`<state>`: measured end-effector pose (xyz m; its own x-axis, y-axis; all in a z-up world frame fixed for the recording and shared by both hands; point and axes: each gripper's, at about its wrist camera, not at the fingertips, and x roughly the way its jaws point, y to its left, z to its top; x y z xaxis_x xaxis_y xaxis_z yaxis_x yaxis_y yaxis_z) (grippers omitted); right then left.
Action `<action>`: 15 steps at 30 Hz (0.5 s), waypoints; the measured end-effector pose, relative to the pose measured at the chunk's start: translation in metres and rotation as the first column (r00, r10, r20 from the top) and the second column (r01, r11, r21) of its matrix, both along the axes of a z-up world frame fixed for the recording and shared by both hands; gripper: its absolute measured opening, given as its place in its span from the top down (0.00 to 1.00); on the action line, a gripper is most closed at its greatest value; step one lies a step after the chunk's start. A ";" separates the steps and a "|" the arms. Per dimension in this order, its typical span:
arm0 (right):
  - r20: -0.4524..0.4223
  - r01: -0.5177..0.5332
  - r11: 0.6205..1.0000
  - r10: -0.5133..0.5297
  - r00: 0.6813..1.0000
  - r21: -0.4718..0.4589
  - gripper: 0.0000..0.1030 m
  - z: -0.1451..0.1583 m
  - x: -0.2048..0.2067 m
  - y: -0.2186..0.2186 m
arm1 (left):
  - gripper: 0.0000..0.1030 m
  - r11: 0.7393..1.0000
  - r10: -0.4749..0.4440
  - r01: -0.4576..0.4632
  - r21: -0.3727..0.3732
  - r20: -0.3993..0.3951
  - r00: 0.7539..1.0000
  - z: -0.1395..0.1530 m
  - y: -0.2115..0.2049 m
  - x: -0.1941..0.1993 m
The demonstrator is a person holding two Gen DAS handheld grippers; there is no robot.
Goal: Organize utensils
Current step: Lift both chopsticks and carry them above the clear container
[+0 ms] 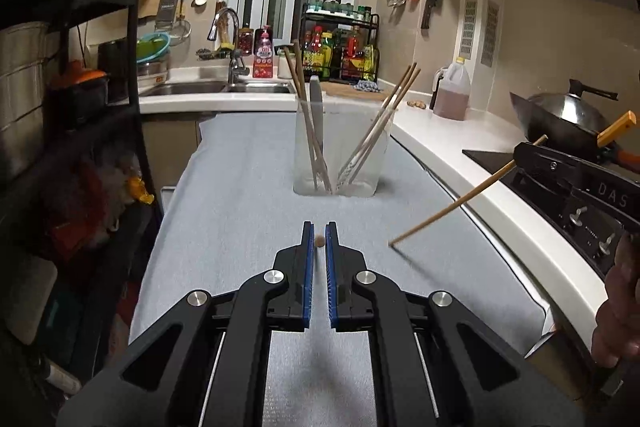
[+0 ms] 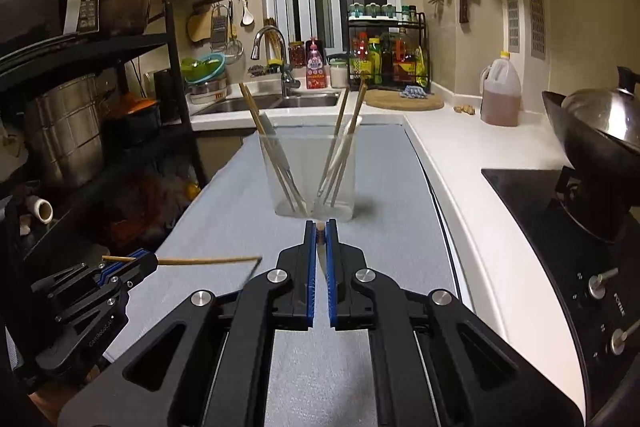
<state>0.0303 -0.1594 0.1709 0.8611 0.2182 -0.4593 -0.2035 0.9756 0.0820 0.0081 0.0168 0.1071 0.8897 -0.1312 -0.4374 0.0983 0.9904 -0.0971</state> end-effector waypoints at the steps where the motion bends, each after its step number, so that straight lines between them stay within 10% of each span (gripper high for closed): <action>1: 0.008 -0.002 1.000 0.002 1.000 0.001 0.95 0.005 0.002 0.001 | 0.94 1.000 -0.001 0.001 0.001 0.011 1.000 0.006 0.000 0.001; 15: 0.044 -0.038 0.999 0.037 0.998 0.027 0.95 0.059 0.050 0.014 | 0.94 0.999 -0.052 0.052 -0.006 -0.016 0.999 0.070 0.000 0.049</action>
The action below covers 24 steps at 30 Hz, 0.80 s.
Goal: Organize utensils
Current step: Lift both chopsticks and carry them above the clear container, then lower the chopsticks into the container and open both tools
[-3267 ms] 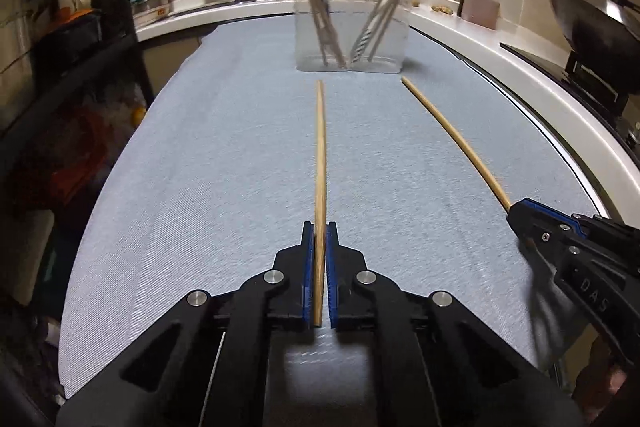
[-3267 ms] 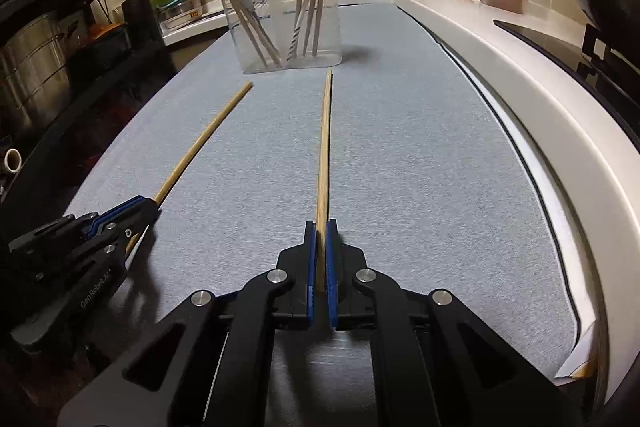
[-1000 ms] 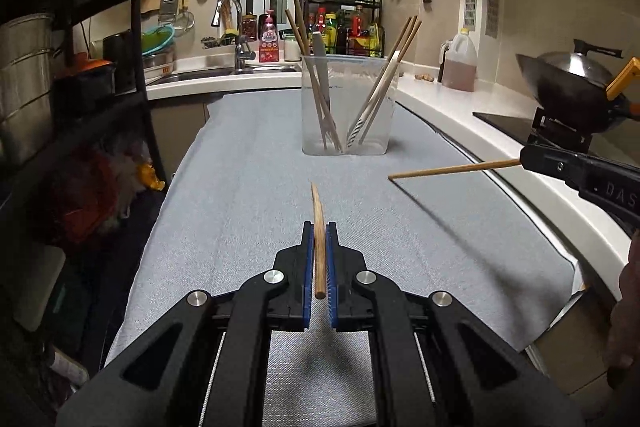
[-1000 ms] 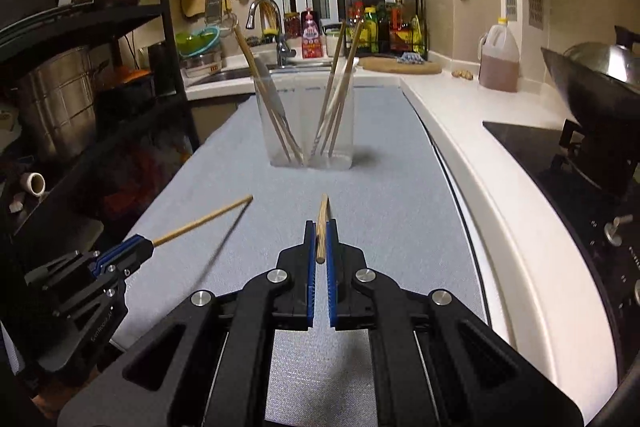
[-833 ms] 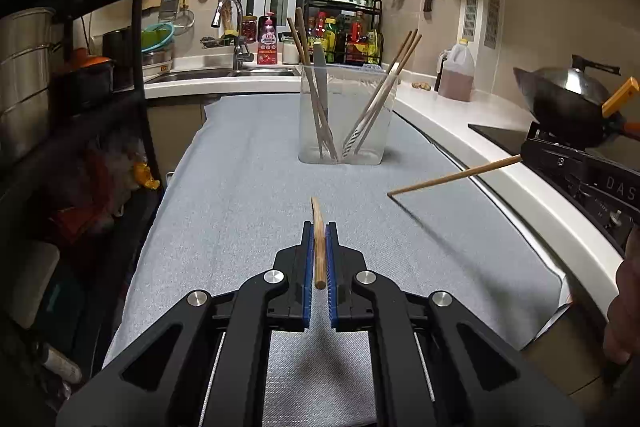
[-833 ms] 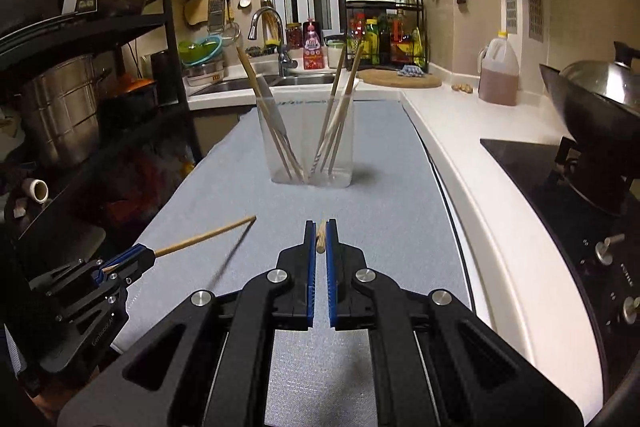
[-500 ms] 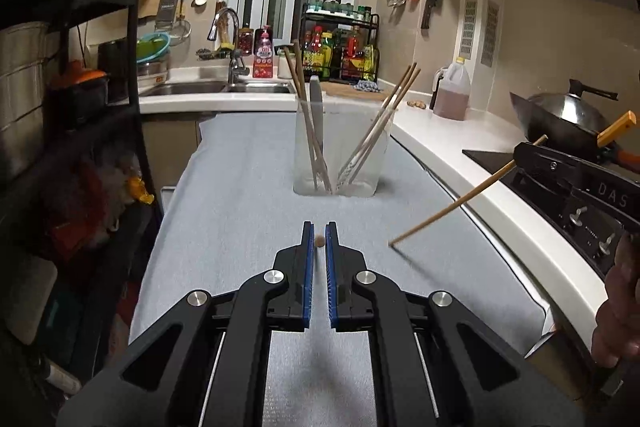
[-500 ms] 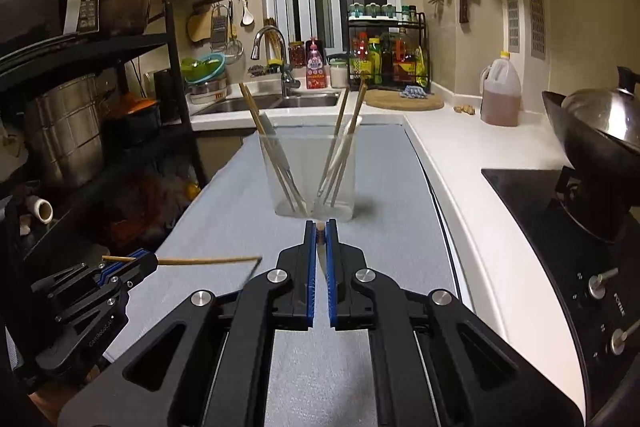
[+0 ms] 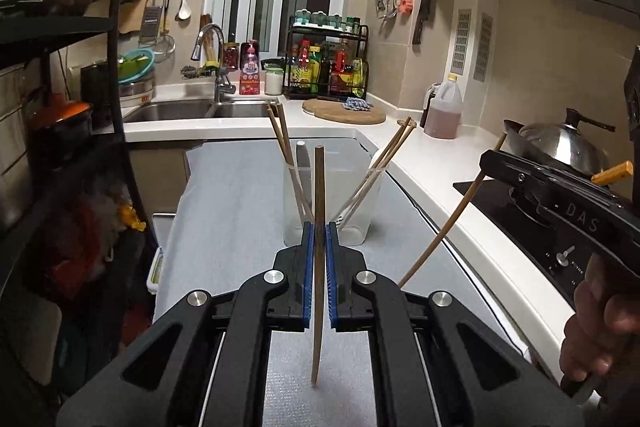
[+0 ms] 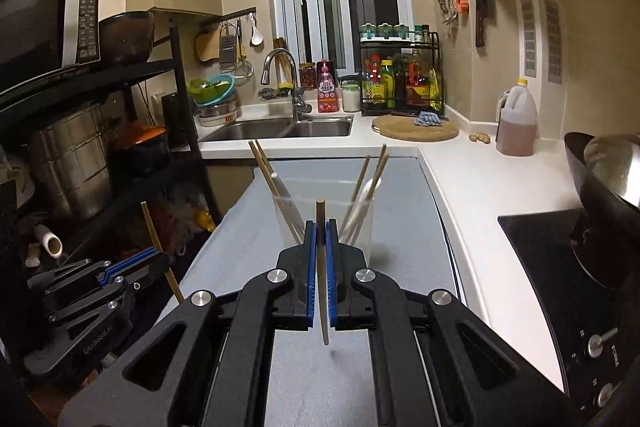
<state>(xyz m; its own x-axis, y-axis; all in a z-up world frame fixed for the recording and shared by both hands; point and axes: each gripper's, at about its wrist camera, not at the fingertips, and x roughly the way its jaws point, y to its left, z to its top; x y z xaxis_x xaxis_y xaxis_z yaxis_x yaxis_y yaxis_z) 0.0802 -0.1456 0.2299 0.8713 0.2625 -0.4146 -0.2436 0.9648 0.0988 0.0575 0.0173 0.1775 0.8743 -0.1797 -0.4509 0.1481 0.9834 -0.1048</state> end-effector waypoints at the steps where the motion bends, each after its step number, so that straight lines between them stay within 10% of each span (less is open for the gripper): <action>1: 0.005 -0.003 1.000 0.003 1.000 0.003 0.95 0.006 0.005 0.000 | 0.94 1.000 -0.008 0.008 -0.004 -0.006 1.000 0.007 0.001 0.007; 15: 0.127 -0.048 0.999 0.045 0.991 0.019 0.95 0.099 0.094 0.006 | 0.94 0.995 -0.085 0.090 -0.032 0.127 0.988 0.123 -0.013 0.114; 24: 0.047 -0.031 1.000 0.031 0.998 -0.001 0.96 0.061 0.150 0.006 | 0.94 0.998 -0.039 0.041 -0.039 0.044 0.998 0.077 -0.018 0.200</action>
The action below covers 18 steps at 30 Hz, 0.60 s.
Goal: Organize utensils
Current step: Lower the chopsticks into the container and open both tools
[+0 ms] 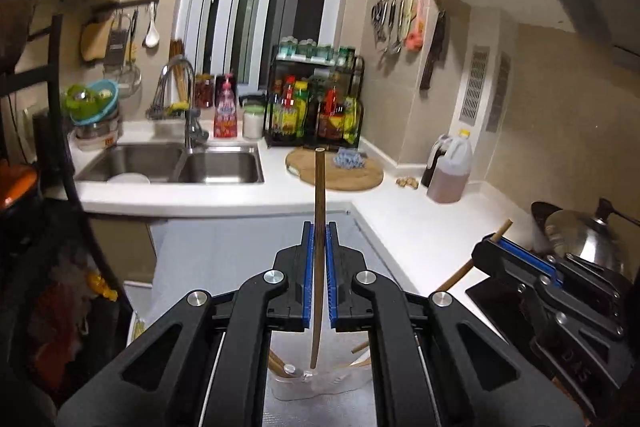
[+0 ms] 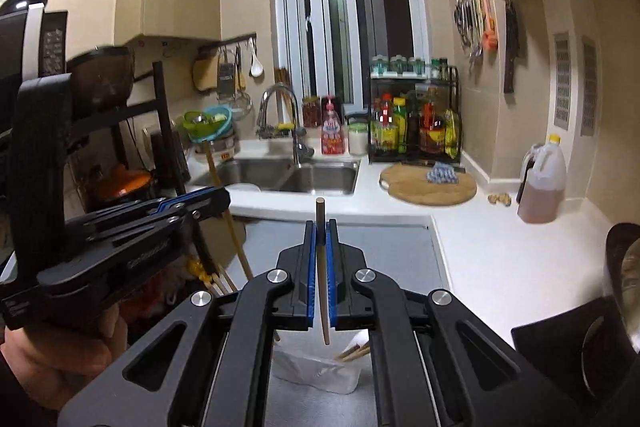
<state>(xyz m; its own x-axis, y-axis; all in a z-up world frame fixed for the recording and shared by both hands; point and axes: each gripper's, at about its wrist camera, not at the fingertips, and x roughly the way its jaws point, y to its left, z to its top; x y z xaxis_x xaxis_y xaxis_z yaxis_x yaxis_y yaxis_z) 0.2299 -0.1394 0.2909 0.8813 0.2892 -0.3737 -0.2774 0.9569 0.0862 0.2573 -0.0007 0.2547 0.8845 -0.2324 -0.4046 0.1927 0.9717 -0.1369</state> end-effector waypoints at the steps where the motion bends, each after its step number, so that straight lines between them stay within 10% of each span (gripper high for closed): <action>1: -0.019 -0.002 1.000 0.001 1.000 -0.003 0.96 -0.009 0.005 0.000 | 0.94 1.000 0.003 -0.003 0.004 -0.016 1.000 -0.008 -0.001 0.004; 7: -0.087 -0.009 1.000 0.007 0.996 -0.014 0.95 -0.042 0.017 0.003 | 0.94 1.000 -0.002 0.004 0.026 -0.067 0.998 -0.035 -0.004 0.008; 9: -0.104 -0.015 1.000 0.013 0.995 -0.023 0.93 -0.047 0.018 0.005 | 0.77 1.000 -0.004 0.006 0.029 -0.081 0.997 -0.035 -0.003 0.005; 11: -0.112 -0.007 1.000 0.004 0.994 -0.029 0.77 -0.048 0.015 0.005 | 0.51 0.999 0.002 0.000 0.044 -0.046 0.999 -0.028 0.000 -0.006; 13: -0.094 -0.003 1.000 0.001 0.996 -0.019 0.41 -0.044 0.005 0.001 | 0.48 0.997 0.010 -0.011 0.075 0.008 1.000 -0.018 0.002 -0.022; 18: -0.019 0.042 0.999 -0.043 0.999 -0.026 0.19 -0.042 -0.036 -0.009 | 0.26 0.997 0.044 -0.049 0.055 0.088 0.995 -0.007 0.023 -0.081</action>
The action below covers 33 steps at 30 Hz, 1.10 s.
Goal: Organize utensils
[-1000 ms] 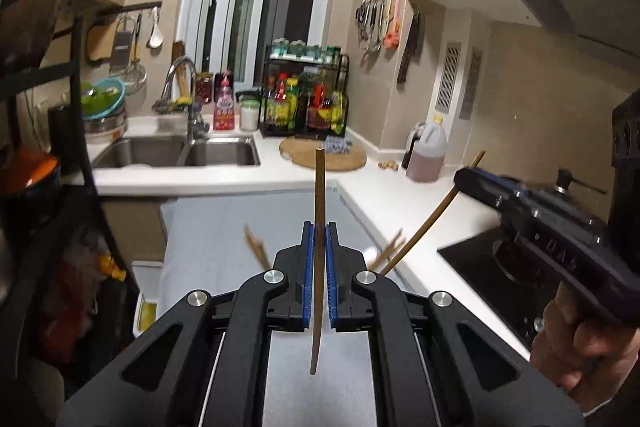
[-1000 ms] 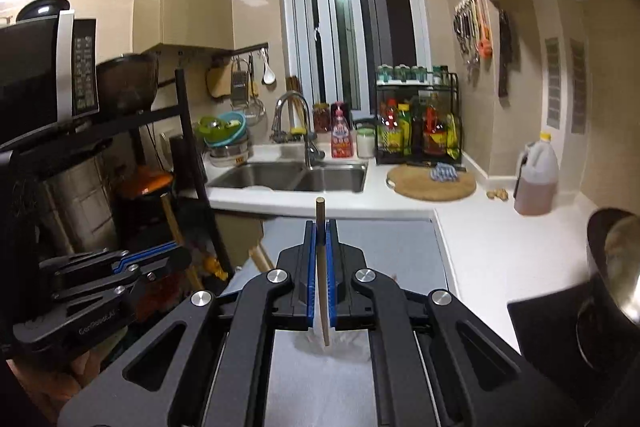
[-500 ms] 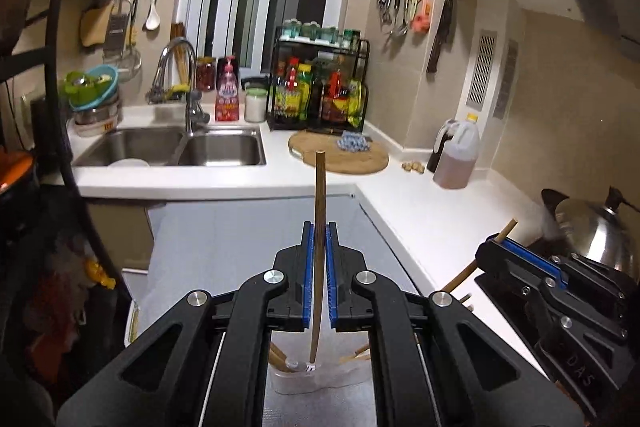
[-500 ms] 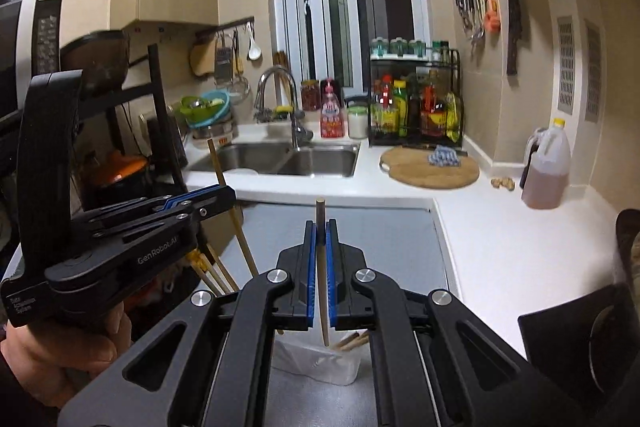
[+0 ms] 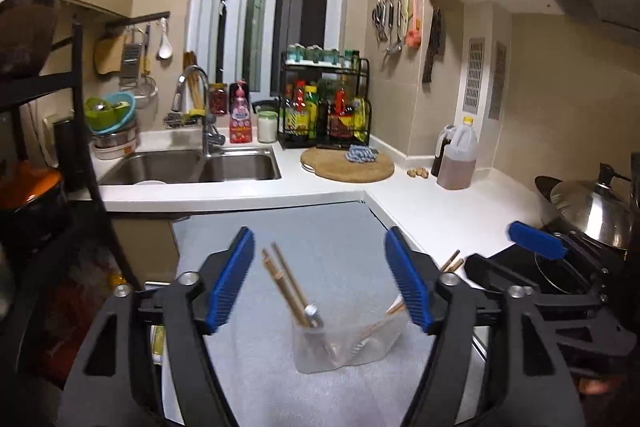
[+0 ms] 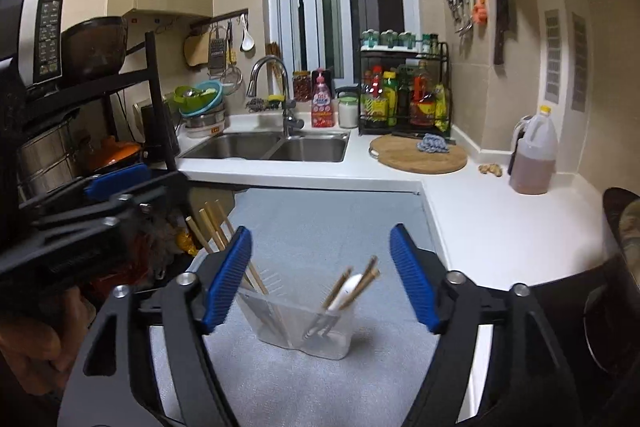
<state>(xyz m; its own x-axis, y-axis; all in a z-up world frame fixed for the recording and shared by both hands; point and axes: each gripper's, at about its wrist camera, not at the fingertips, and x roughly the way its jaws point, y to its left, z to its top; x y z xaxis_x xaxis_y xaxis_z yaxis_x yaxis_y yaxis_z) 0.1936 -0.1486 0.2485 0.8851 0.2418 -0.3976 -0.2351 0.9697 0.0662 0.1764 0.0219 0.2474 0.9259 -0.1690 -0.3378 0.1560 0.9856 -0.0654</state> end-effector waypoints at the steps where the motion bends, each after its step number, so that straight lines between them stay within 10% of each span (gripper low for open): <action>1: 0.032 0.020 1.000 -0.021 0.999 0.005 0.13 -0.003 -0.014 -0.005 | 0.22 1.000 0.016 -0.016 -0.008 0.012 1.000 -0.003 0.006 -0.013; 15: -0.009 0.253 0.967 -0.253 0.967 -0.027 0.05 -0.125 -0.042 -0.033 | 0.07 0.995 0.088 -0.083 0.063 -0.082 0.993 -0.123 -0.015 -0.035; 33: -0.077 0.219 0.974 -0.222 0.972 -0.055 0.05 -0.140 -0.034 -0.018 | 0.07 0.994 0.109 -0.111 -0.010 -0.146 0.983 -0.153 -0.011 -0.027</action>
